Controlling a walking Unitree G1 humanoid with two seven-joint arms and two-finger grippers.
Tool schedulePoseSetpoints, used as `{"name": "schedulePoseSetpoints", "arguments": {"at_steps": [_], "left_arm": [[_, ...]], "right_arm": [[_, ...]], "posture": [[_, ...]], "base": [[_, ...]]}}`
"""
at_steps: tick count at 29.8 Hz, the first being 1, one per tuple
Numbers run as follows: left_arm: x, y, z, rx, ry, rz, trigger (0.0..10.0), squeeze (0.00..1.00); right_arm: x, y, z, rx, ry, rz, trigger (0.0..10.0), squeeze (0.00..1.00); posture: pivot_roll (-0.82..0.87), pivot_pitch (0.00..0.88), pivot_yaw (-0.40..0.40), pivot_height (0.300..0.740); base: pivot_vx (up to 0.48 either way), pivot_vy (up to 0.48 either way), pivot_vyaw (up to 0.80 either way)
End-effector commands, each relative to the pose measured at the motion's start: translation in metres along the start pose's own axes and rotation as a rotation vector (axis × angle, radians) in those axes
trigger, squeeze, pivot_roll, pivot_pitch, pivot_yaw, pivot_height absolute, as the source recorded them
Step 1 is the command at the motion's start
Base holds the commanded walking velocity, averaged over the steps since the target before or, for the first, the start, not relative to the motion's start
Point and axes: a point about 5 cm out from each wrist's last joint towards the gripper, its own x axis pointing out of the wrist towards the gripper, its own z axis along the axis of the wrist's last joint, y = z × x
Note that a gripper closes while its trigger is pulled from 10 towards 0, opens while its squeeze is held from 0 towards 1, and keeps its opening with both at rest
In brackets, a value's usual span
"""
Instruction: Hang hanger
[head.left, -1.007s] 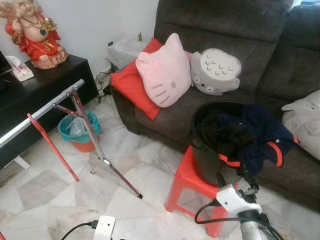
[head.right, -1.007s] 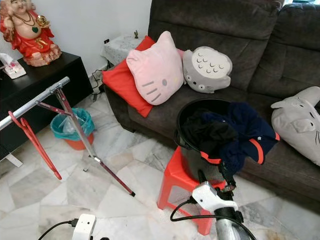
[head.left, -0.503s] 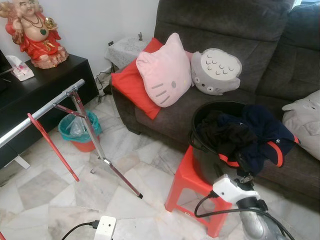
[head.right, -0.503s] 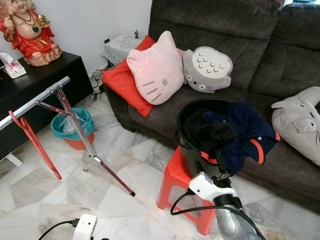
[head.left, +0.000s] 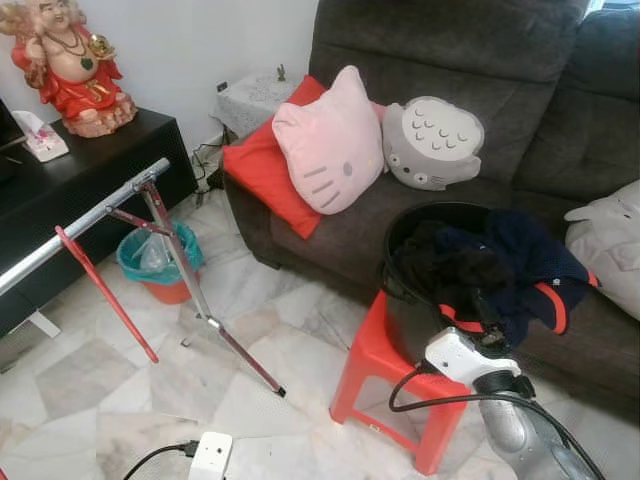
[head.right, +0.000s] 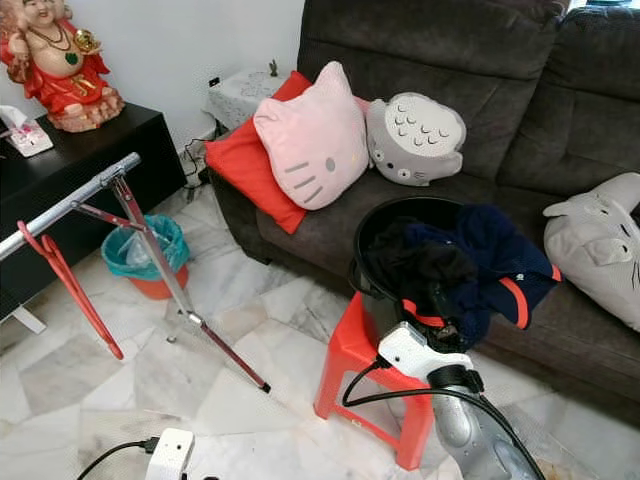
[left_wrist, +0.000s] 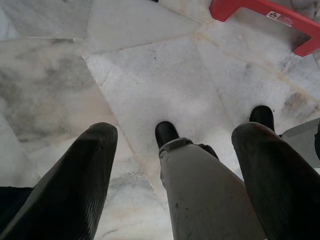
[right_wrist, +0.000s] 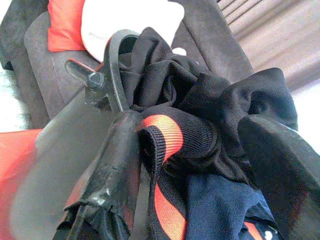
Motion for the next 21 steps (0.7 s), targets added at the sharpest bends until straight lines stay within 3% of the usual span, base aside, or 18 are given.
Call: {"name": "schedulePoseSetpoints", "arguments": {"at_steps": [1, 21], "left_arm": [[-0.0006, 0.0026, -0.0011, 0.009, 0.004, 0.004, 10.0, 0.00], [-0.0006, 0.0029, -0.0009, 0.015, 0.004, 0.002, 10.0, 0.00]], "right_arm": [[0.0010, 0.0015, 0.0012, 0.012, 0.007, 0.011, 0.0, 0.00], [0.0022, -0.0060, -0.0050, 0.012, 0.066, -0.047, 0.0, 0.00]], "posture": [[-0.07, 0.000, 0.035, 0.740], [-0.07, 0.001, 0.036, 0.740]], "base": [[0.000, 0.000, 0.00], [0.000, 0.000, 0.00]]}}
